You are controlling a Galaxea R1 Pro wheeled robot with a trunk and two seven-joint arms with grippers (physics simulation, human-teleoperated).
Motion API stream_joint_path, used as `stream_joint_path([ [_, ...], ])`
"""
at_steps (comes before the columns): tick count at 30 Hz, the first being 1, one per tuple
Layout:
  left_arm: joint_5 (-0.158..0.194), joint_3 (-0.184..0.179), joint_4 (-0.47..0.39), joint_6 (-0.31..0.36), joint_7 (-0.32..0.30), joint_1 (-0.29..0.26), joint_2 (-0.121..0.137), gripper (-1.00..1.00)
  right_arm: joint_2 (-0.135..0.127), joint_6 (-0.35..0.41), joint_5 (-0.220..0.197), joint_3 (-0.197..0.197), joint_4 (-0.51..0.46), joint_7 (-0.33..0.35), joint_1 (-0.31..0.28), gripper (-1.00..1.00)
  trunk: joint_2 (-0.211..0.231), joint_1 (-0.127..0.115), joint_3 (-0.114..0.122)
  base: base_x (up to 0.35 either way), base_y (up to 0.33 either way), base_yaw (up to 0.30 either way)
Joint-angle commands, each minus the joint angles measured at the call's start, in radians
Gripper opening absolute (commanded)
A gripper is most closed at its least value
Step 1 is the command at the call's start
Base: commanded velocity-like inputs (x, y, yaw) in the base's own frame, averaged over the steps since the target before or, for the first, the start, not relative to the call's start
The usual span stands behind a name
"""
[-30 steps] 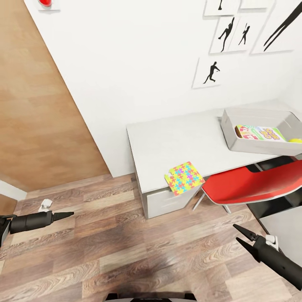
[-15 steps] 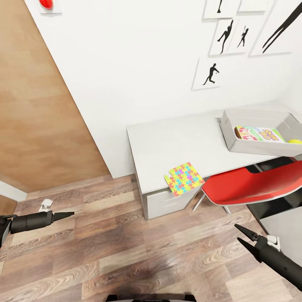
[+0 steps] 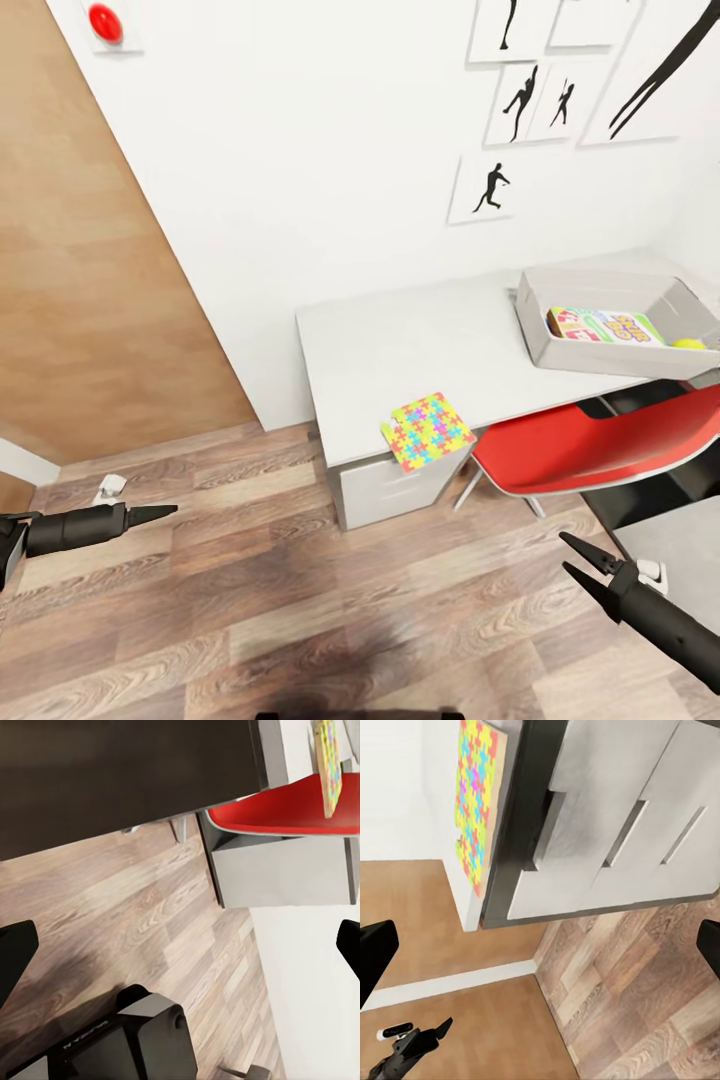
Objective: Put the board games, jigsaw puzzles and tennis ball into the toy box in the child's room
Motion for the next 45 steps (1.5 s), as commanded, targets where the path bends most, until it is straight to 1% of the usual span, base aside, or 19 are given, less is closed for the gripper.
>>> stream_joint_path([
  [1, -0.01, 0.007, 0.0, 0.011, -0.007, -0.001, -0.001, 1.0, 0.0, 0.006, 0.001, -0.001, 0.0, 0.004, -0.001, 1.0, -0.002, 0.001, -0.001, 0.0, -0.038, 0.0],
  [12, -0.01, 0.007, 0.0, 0.01, -0.007, -0.001, -0.002, 1.0, 0.001, 0.006, 0.003, -0.001, 0.0, 0.009, -0.001, 1.0, -0.002, 0.001, 0.001, 0.0, -0.032, 0.0],
  [20, -0.01, 0.007, 0.0, 0.01, -0.007, -0.001, -0.002, 1.0, 0.001, 0.006, 0.003, -0.001, 0.001, 0.01, -0.001, 1.0, -0.002, 0.001, 0.002, 0.0, -0.201, -0.011],
  [24, -0.01, 0.007, 0.0, 0.01, -0.007, -0.001, -0.002, 1.0, 0.001, 0.006, 0.003, -0.001, 0.001, 0.01, -0.001, 1.0, -0.002, 0.001, 0.006, 0.0, -0.186, -0.121],
  [36, -0.01, 0.007, 0.0, 0.01, -0.007, -0.001, -0.002, 1.0, 0.001, 0.006, 0.003, -0.001, 0.001, 0.01, -0.001, 1.0, -0.002, 0.001, 0.019, 0.0, -0.06, -0.177],
  [45, -0.01, 0.007, 0.0, 0.011, -0.007, -0.001, -0.004, 1.0, 0.001, 0.006, 0.003, -0.001, 0.002, 0.01, -0.001, 1.0, -0.002, 0.001, 0.022, 0.0, -0.151, -0.049],
])
